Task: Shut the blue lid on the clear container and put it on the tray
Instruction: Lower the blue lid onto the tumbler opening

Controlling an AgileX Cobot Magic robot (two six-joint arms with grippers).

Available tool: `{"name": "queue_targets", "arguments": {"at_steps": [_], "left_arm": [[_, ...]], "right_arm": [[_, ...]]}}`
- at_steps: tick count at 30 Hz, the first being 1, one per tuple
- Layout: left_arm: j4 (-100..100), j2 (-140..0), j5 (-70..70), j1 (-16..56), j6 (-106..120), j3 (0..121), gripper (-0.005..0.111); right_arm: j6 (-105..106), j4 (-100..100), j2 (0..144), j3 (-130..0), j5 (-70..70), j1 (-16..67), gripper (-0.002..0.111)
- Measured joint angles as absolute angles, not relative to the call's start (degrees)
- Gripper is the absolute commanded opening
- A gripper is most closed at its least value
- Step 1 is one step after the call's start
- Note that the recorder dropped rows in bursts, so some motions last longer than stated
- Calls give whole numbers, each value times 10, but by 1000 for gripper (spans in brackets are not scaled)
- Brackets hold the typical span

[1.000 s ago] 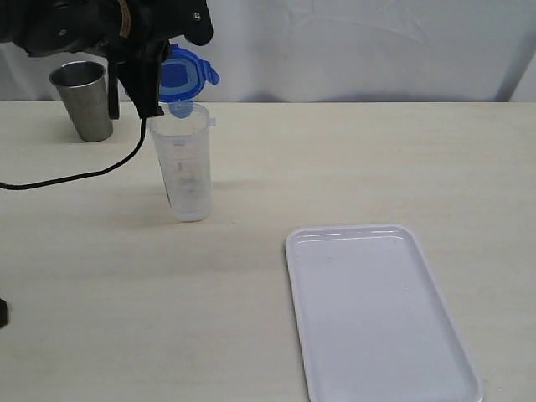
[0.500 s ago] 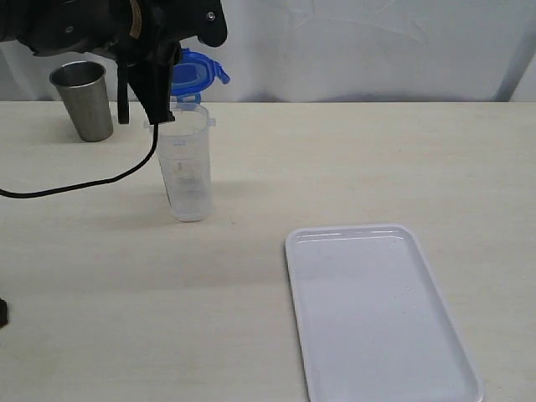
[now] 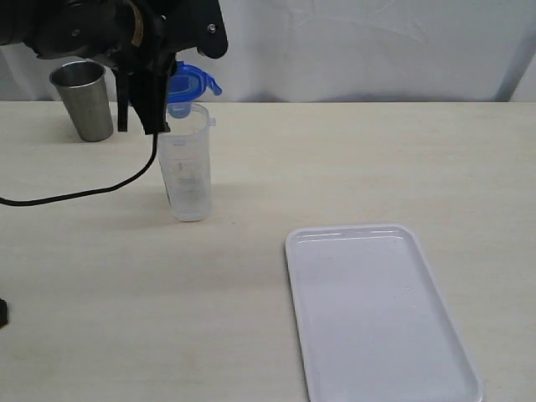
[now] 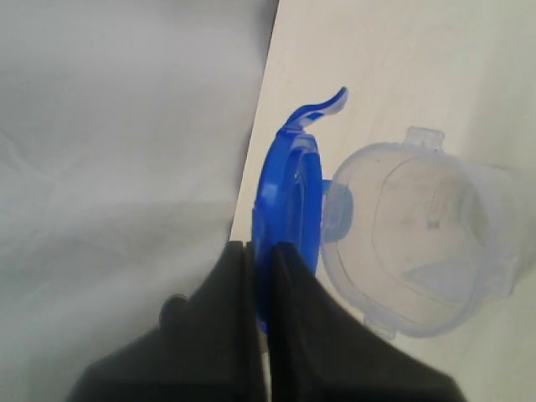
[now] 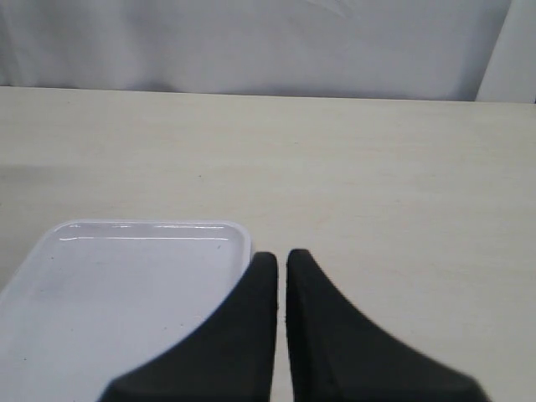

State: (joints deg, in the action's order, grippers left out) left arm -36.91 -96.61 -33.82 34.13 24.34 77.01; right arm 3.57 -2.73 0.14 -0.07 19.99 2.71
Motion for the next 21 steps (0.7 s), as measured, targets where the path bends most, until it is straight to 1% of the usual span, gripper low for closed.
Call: {"name": "queue_targets", "arguments": {"at_steps": [15,21], "left_arm": [[-367,-965,-361,349,243,770,0],[-378,-965,-369,369,243,770,0]], "right_arm": [[36,-27,1,-1,200,27,5],[36,-27,1,-1,200,27,5]]}}
